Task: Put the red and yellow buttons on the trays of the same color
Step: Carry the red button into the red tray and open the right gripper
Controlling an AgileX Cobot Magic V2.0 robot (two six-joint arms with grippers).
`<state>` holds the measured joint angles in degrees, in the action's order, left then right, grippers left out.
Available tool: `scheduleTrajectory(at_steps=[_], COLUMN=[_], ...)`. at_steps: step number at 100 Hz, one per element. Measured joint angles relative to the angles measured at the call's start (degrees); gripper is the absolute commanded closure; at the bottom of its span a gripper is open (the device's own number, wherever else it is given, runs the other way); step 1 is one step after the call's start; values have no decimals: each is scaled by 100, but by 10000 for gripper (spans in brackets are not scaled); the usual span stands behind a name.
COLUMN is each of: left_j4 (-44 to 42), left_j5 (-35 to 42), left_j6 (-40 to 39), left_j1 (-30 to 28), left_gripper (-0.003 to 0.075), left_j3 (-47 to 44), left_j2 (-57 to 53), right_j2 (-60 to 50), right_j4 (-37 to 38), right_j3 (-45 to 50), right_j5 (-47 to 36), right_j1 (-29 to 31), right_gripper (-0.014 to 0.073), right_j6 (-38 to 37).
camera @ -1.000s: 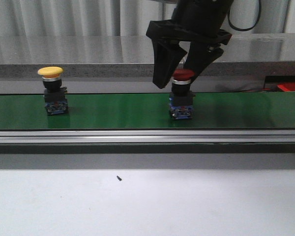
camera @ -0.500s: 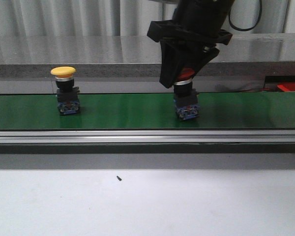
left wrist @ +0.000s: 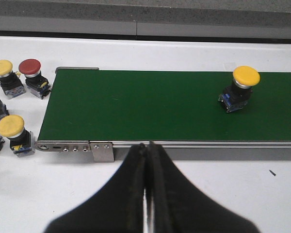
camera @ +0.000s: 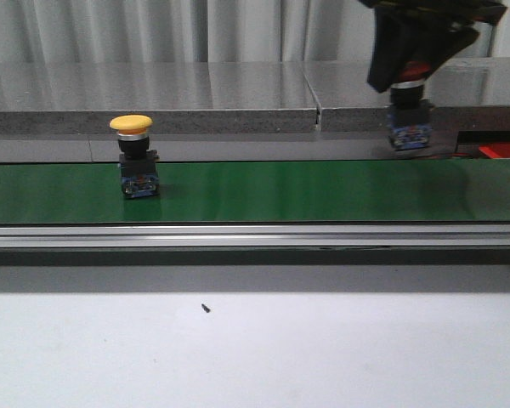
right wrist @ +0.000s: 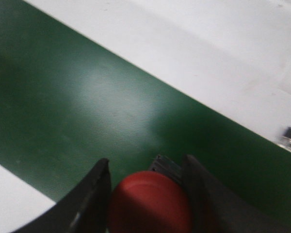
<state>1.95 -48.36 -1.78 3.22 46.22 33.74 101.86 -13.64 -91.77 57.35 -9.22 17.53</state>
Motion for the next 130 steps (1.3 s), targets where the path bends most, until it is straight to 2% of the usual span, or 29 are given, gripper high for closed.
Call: scheduleTrajectory(at_steps=[33, 59, 82, 107, 130], left_j4=[0, 0, 0, 0, 0], left_j5=[0, 0, 0, 0, 0], left_j6=[0, 0, 0, 0, 0], left_j1=[0, 0, 0, 0, 0], left_gripper=[739, 739, 739, 739, 739], left_j3=[0, 0, 0, 0, 0], left_j2=[0, 0, 0, 0, 0], right_j2=[-9, -9, 323, 961, 1403], right_j4=[0, 10, 0, -63, -523], right_j3=[0, 0, 0, 0, 0], right_j5=[-220, -579, -1024, -1682, -2145], right_j1=[1703, 2574, 2869, 2906, 2906], right_gripper=[358, 358, 358, 358, 358], right_j6=[0, -65, -191, -343, -356])
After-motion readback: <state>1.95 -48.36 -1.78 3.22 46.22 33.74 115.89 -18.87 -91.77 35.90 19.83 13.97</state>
